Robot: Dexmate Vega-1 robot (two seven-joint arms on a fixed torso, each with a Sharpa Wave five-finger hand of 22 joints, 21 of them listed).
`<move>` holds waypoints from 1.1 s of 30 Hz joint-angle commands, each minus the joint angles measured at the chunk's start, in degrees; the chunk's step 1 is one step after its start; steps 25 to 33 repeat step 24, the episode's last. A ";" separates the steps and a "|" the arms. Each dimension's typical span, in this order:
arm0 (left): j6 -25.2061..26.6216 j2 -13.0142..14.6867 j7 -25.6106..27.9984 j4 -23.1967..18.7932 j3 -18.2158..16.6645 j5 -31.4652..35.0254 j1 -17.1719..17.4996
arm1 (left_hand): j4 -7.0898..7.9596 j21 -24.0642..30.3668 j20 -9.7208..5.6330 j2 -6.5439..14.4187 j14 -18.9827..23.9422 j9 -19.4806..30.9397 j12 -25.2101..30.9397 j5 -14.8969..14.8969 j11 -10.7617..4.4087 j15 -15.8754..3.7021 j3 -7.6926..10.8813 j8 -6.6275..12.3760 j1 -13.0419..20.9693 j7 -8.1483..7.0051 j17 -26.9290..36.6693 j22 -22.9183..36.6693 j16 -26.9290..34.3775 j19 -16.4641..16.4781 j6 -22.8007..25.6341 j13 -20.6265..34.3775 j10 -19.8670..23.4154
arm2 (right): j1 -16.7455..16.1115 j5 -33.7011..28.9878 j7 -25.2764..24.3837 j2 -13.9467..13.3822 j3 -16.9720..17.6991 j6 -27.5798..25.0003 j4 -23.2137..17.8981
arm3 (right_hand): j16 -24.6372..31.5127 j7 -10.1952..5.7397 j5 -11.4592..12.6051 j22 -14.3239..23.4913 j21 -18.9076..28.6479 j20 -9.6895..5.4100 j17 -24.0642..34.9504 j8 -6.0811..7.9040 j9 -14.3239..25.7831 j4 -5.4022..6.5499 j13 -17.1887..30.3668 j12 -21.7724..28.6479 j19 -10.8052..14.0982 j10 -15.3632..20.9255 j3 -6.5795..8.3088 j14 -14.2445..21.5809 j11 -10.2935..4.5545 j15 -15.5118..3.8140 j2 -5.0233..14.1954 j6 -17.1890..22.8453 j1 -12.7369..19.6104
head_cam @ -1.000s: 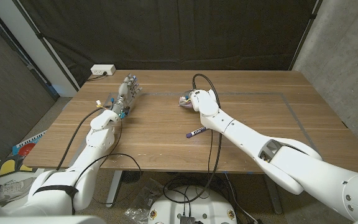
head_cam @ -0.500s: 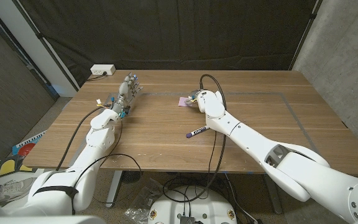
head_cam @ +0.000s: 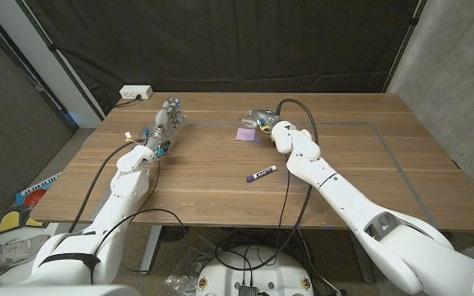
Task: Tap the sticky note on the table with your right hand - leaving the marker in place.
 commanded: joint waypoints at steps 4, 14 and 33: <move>1.33 1.10 0.05 -4.09 -0.05 -1.08 2.51 | 0.01 -0.30 -2.82 4.53 -12.37 0.18 0.06 0.18 0.17 -3.09 0.26 0.33 -0.22 -1.00 0.33 0.25 0.07 -11.45 -12.51 0.12 -11.87 | -4.02 24.51 -7.28 1.24 10.56 12.63 0.48 | 0.63 0.06 -0.26 0.02 -0.14 0.85 0.24 0.58 0.22 -0.32 0.22 0.49 -0.12 1.27 -0.19 1.04 0.94 1.04 0.39 1.93 -0.14; 4.32 2.31 2.47 -11.32 0.33 -1.20 6.80 | 0.01 -0.37 -2.71 4.49 -12.27 0.18 0.12 0.16 0.29 -3.07 0.22 0.44 -0.23 -1.54 0.33 0.25 0.10 -11.34 -12.06 0.12 -11.73 | -5.74 32.80 -10.18 1.27 15.38 17.49 1.85 | 0.88 0.45 -0.34 0.02 0.15 1.28 0.05 0.95 0.22 -0.25 0.22 1.20 0.77 3.26 0.11 2.79 1.84 1.50 0.30 3.66 -0.23; 6.69 2.88 5.68 -16.74 0.81 -1.34 10.70 | 0.01 -0.44 -2.68 4.51 -12.29 0.19 0.08 0.16 0.32 -3.07 0.23 0.41 -0.22 -1.57 0.32 0.25 0.07 -11.29 -12.00 0.11 -11.78 | -5.49 38.56 -10.93 1.89 17.63 22.71 5.77 | 0.90 0.68 -0.42 0.02 0.16 1.57 0.04 1.04 0.22 -0.04 0.21 1.39 0.90 3.97 0.19 3.51 2.61 1.81 0.23 4.46 -0.48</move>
